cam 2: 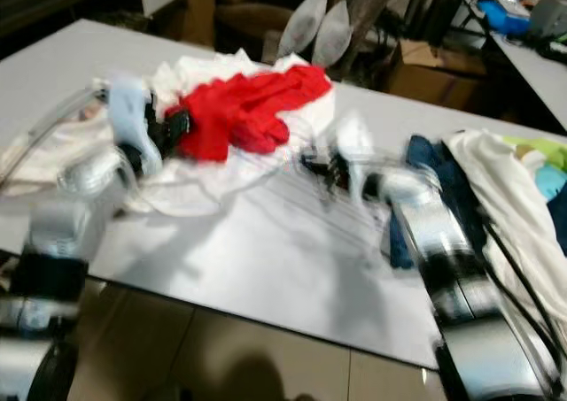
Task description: Hang hanger
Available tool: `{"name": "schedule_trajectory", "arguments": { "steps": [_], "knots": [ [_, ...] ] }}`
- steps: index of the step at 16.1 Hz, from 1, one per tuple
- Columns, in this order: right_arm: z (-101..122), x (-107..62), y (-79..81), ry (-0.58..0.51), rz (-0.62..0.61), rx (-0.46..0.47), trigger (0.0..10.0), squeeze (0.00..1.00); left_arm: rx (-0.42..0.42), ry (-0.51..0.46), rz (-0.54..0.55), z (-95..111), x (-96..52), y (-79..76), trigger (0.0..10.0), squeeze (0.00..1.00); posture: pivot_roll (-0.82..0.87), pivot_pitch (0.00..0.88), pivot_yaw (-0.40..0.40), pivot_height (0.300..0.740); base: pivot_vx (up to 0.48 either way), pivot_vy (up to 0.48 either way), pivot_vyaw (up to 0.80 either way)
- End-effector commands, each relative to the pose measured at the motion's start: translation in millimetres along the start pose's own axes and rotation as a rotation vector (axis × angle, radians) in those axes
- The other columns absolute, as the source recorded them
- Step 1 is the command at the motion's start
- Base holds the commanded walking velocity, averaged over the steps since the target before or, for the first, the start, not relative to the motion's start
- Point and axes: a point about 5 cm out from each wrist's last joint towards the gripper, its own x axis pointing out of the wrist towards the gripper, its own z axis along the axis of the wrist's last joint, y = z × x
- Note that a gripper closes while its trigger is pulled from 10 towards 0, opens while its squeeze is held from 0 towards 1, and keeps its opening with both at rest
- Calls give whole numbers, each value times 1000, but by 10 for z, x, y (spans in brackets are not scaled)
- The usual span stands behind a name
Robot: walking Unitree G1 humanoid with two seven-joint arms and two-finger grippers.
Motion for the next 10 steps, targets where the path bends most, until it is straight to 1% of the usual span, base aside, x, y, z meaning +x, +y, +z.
{"name": "schedule_trajectory", "arguments": {
  "steps": [1,2,3,4,5,6,7,8,9,10],
  "knots": [
    [127,-106,-4,-21,60,-31,10000,0,52,-33,27,122,29,13,10000,0,-36,0,-68,740,0,0,0],
    [122,-323,82,-2,135,-33,10000,0,78,-49,101,199,24,167,10000,0,-39,0,-61,740,0,0,0],
    [128,-384,96,5,147,-40,10000,0,92,-53,133,225,18,228,10000,0,-39,0,-61,740,0,0,0],
    [146,-568,79,22,133,-43,10000,0,134,-31,228,239,-13,389,10000,0,-36,0,-68,740,0,0,0],
    [190,-745,40,31,86,-32,10000,0,147,4,236,183,-78,434,10000,0,-40,0,-66,740,0,0,0],
    [229,-843,17,29,47,-23,10000,0,131,39,191,103,-135,397,10000,0,-40,0,-66,740,0,0,0],
    [318,-957,-6,-2,-15,17,10000,0,76,113,72,-61,-248,269,10000,0,-42,0,-70,740,0,0,0],
    [419,-1019,-10,-54,-58,61,10000,0,56,159,-46,-163,-386,137,10000,1000,-44,0,-71,740,0,0,0],
    [497,-1017,5,-100,-79,87,10000,0,63,180,-111,-187,-504,61,10000,1000,-41,0,-71,740,0,0,0],
    [552,-1004,40,-124,-95,121,10000,0,70,189,-145,-178,-585,30,10000,1000,-46,0,-68,740,0,0,0]
  ]
}}
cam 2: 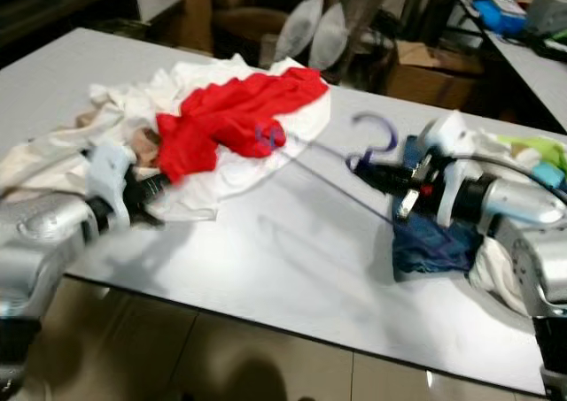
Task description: Hang hanger
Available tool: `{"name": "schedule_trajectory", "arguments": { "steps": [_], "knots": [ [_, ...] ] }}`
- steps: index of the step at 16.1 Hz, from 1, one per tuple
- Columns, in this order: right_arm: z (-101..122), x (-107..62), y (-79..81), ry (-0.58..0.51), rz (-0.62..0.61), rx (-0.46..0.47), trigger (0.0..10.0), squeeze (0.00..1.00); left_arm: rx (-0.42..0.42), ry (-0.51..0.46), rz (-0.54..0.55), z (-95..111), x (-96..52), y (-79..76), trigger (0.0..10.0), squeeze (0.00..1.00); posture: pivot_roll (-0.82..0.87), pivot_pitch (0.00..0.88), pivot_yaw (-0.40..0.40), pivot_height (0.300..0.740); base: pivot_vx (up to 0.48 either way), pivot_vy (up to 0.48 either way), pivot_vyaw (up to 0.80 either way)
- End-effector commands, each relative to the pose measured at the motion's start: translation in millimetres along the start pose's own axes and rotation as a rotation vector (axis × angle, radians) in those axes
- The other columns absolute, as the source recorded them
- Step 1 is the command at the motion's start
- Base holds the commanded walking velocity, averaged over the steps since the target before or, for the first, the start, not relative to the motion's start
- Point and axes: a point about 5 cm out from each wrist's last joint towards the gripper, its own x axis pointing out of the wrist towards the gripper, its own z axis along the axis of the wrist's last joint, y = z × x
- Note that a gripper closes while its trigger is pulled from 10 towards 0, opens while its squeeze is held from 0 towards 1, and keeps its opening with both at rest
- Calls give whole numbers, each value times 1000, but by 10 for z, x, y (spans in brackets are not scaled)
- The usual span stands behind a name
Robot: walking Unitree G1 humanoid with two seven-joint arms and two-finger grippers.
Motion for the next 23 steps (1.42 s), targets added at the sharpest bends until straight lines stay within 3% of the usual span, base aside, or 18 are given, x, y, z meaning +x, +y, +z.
{"name": "schedule_trajectory", "arguments": {
  "steps": [1,2,4,5,7,8,9,10,13,15,20,23],
  "knots": [
    [45,-5,5,-23,-31,30,10000,0,44,-58,-41,196,-51,-32,10000,1000,-48,0,-69,740,0,0,0],
    [52,90,28,-81,-143,80,10000,0,81,-58,-147,214,-210,-113,10000,1000,-59,0,-71,740,0,0,0],
    [15,163,5,-121,-357,174,10000,0,127,-56,-261,225,-371,-204,10000,1000,-79,0,-77,740,0,0,0],
    [-3,229,33,-155,-462,229,10000,0,90,-113,-194,297,-361,-122,10000,1000,-78,0,-79,740,0,0,0],
    [-30,341,126,-230,-523,344,10000,0,65,-191,8,424,-283,25,10000,1000,-56,0,-84,740,0,0,0],
    [-50,399,180,-284,-590,370,10000,0,6,-261,132,511,-256,86,10000,1000,-48,0,-90,740,0,0,0],
    [-83,473,275,-293,-600,401,10000,0,-82,-318,171,545,-243,72,10000,1000,-42,0,-96,740,0,0,0],
    [-204,587,455,-257,-624,453,10000,0,-141,-344,214,479,-215,-36,10000,1000,-40,0,-100,740,0,0,0],
    [-310,628,567,-209,-701,468,10000,0,-184,-341,215,383,-119,-221,10000,1000,-44,0,-100,740,0,0,0],
    [-361,632,578,-205,-746,500,10000,0,-214,-341,200,344,-21,-351,10000,1000,-41,0,-101,740,0,0,0],
    [-389,631,597,-206,-823,558,10000,0,-230,-314,248,215,-33,-344,10000,1000,-43,0,-98,740,0,0,0],
    [-371,648,619,-269,-832,646,10000,0,-241,-316,233,226,-15,-384,10000,1000,-42,0,-96,740,0,0,0]
  ]
}}
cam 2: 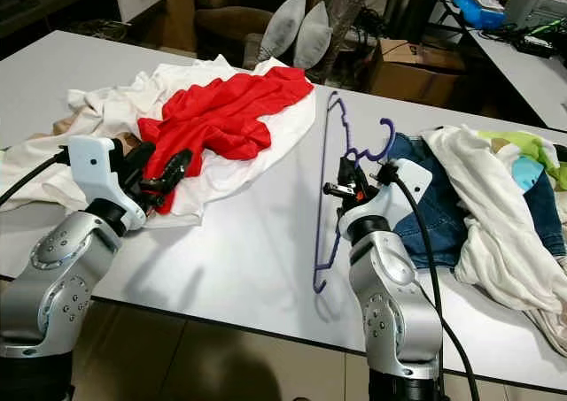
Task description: Hang hanger
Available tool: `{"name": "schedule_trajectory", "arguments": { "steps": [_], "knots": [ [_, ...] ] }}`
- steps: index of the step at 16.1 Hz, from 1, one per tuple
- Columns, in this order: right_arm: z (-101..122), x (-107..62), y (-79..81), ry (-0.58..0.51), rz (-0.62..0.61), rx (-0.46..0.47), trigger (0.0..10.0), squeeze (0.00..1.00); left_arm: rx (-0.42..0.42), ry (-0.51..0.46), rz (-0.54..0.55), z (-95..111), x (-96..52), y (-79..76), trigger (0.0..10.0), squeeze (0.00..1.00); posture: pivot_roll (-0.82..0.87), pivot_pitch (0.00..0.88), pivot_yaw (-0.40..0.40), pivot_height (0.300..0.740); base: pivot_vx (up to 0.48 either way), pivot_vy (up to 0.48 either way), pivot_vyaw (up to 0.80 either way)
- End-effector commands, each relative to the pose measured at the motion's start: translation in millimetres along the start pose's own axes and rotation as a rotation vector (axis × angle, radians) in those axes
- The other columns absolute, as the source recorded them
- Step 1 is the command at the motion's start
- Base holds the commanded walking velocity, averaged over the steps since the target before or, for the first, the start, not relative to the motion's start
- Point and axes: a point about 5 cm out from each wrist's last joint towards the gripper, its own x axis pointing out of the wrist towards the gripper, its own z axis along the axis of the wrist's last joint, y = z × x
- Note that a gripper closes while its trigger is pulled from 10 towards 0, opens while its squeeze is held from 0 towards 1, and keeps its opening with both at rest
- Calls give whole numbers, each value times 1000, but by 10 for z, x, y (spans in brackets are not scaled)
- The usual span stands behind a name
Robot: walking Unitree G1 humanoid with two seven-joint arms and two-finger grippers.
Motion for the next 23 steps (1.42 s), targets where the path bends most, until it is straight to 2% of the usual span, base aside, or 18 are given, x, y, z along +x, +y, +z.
{"name": "schedule_trajectory", "arguments": {
  "steps": [1,2,3,4,5,6,7,9,11,14,15,16,19,21,23],
  "knots": [
    [47,-24,-36,-39,-13,12,10000,0,-5,6,-6,-19,2,-38,10000,1000,-45,0,-97,740,0,0,0],
    [55,-29,-26,-49,-7,23,10000,0,-3,9,1,-23,-7,-30,10000,1000,-51,0,-97,740,0,0,0],
    [53,-25,-53,-41,-39,-29,10000,0,4,16,13,-33,-24,-7,10000,941,-55,0,-96,740,0,0,0],
    [57,-15,-75,-38,-68,-77,10000,0,9,20,27,-42,-35,27,10000,725,-58,0,-96,740,0,0,0],
    [45,-15,-75,-22,-64,-67,10000,0,11,20,32,-43,-39,40,10000,494,-63,0,-95,740,0,0,0],
    [36,-21,-76,1,-48,-60,10000,0,17,21,40,-37,-44,56,10000,0,-63,0,-97,740,0,0,0],
    [49,-23,-98,14,-18,-121,10000,0,32,19,49,-10,-46,49,10000,0,-59,0,-98,740,0,0,0],
    [63,-23,-112,13,3,-157,10000,0,37,23,55,-16,-82,36,10000,0,-52,0,-103,740,0,0,0],
    [59,-36,-148,36,-28,-282,10000,0,41,25,97,-40,-124,64,10000,0,-59,0,-96,740,0,0,0],
    [114,-52,-184,23,-46,-311,10000,0,32,17,93,-9,-87,39,10000,0,-75,0,-85,740,0,0,-800],
    [170,-47,-199,-9,-78,-354,10000,0,37,13,90,10,-68,39,10000,0,-79,0,-82,740,0,0,-800],
    [181,-41,-207,5,-88,-404,10000,0,52,10,85,17,-60,38,10000,0,-81,0,-80,740,0,0,-781],
    [176,-47,-150,19,-43,-374,10000,0,67,23,93,-47,-90,45,10000,0,-81,0,-79,740,0,0,-754],
    [226,-33,-42,5,9,-447,10000,0,72,7,110,-8,-103,78,10000,0,-74,0,-101,740,0,0,-775],
    [274,-26,19,-15,35,-435,10000,0,78,-3,119,27,-102,89,10000,0,-68,0,-106,740,0,0,-784]
  ]
}}
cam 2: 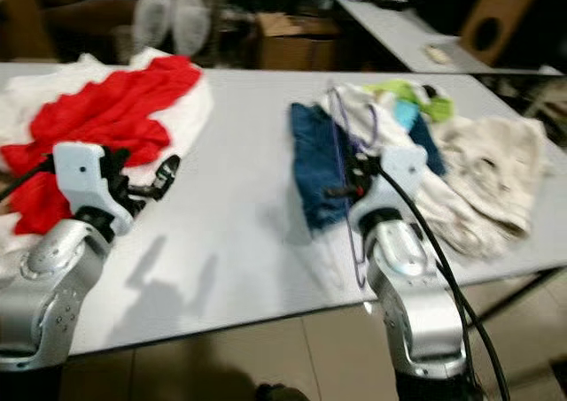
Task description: Hang hanger
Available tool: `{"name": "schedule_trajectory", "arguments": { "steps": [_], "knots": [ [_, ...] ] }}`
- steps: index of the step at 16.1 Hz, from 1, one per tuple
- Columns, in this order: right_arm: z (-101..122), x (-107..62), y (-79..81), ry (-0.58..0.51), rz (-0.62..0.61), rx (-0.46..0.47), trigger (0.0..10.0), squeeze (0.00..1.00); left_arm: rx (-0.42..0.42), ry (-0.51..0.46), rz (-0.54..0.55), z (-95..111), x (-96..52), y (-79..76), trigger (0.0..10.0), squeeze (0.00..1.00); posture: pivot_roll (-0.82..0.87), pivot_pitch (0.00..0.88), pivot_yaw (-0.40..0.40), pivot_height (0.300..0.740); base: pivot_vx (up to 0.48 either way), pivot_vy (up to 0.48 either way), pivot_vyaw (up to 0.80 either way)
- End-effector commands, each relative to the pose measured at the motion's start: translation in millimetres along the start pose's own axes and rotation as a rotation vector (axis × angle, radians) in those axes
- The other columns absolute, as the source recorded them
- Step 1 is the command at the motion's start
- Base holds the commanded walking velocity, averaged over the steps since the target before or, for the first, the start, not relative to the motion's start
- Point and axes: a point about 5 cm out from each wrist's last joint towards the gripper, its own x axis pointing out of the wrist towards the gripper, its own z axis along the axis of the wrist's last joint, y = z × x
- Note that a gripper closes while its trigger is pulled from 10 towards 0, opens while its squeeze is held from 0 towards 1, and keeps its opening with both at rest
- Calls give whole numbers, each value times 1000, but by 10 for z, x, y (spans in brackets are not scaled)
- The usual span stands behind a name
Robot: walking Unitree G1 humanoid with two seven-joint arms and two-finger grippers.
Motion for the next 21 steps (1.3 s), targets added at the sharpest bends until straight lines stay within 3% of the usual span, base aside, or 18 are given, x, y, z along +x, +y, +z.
{"name": "schedule_trajectory", "arguments": {
  "steps": [1,2,4,6,13,21],
  "knots": [
    [74,-23,-63,-40,-57,-27,10000,0,14,-25,0,61,11,-24,10000,0,-68,0,-106,740,0,0,-781],
    [49,-33,-65,-16,-24,19,10000,0,14,-33,5,63,10,-30,10000,0,-70,0,-107,740,0,0,-775],
    [39,-28,-109,-28,-63,-7,10000,0,16,-24,5,27,4,-46,10000,0,-73,0,-110,740,0,0,-778],
    [1,-36,-115,-7,-67,35,10000,0,21,-17,-8,10,2,-93,10000,0,-73,0,-113,740,0,0,-322],
    [-34,-30,-62,-15,-41,52,10000,0,34,-18,-11,10,20,-107,10000,0,-59,0,-116,740,0,-417,0],
    [-81,-37,-193,6,-60,17,10000,0,48,4,1,-80,13,-103,10000,0,-71,0,-109,740,0,-413,0]
  ]
}}
